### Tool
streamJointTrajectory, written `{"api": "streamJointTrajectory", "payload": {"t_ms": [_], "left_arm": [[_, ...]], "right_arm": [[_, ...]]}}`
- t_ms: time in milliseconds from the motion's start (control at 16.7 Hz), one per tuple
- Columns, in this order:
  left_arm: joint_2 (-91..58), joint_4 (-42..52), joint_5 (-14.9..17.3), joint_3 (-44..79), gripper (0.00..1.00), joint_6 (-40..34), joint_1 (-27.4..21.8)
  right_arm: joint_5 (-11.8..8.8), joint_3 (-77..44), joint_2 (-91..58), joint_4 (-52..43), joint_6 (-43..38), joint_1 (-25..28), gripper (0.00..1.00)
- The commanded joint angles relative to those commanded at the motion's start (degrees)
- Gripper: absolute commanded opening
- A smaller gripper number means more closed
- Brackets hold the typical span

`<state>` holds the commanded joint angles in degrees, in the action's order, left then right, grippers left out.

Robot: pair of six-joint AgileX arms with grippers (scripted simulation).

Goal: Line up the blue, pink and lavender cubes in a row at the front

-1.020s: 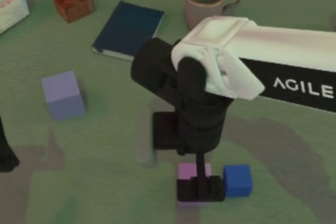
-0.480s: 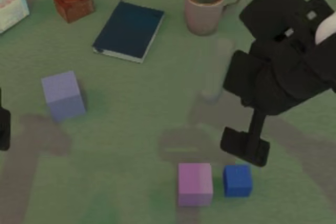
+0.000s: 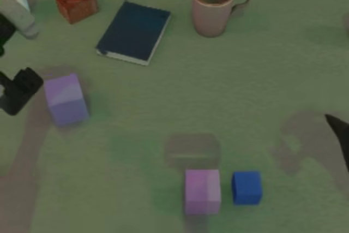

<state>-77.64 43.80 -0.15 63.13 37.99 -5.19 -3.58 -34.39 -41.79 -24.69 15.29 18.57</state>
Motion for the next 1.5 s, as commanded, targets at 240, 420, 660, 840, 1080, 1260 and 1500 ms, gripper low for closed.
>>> {"api": "streamJointTrajectory", "payload": {"t_ms": [240,420,660,840,1080,1260,1500], "left_arm": [[-20.43,12.00,-0.03,16.88,1.00,10.32,-1.85],[-32.93,18.88,0.06,27.56,1.00,16.44,-2.96],[-43.09,24.43,0.25,36.70,1.00,21.64,-3.90],[-44.77,25.39,0.30,38.47,1.00,22.58,-4.06],[-44.63,25.26,0.27,38.31,1.00,22.51,-3.74],[-45.44,22.98,0.30,36.45,1.00,22.67,-3.93],[-48.47,12.95,0.33,30.35,1.00,22.70,-3.95]], "right_arm": [[0.93,16.76,19.70,10.87,-7.17,-8.72,1.00],[2.01,25.86,30.32,17.46,-11.17,-13.45,1.00],[3.29,33.21,40.01,23.57,-14.67,-17.36,1.00],[3.58,34.40,41.79,24.69,-15.29,-18.00,1.00],[3.58,34.40,41.79,24.69,-15.29,-18.00,1.00],[3.58,34.40,41.79,24.69,-15.29,-18.00,1.00],[3.58,34.40,41.79,24.69,-15.29,-18.00,1.00]]}}
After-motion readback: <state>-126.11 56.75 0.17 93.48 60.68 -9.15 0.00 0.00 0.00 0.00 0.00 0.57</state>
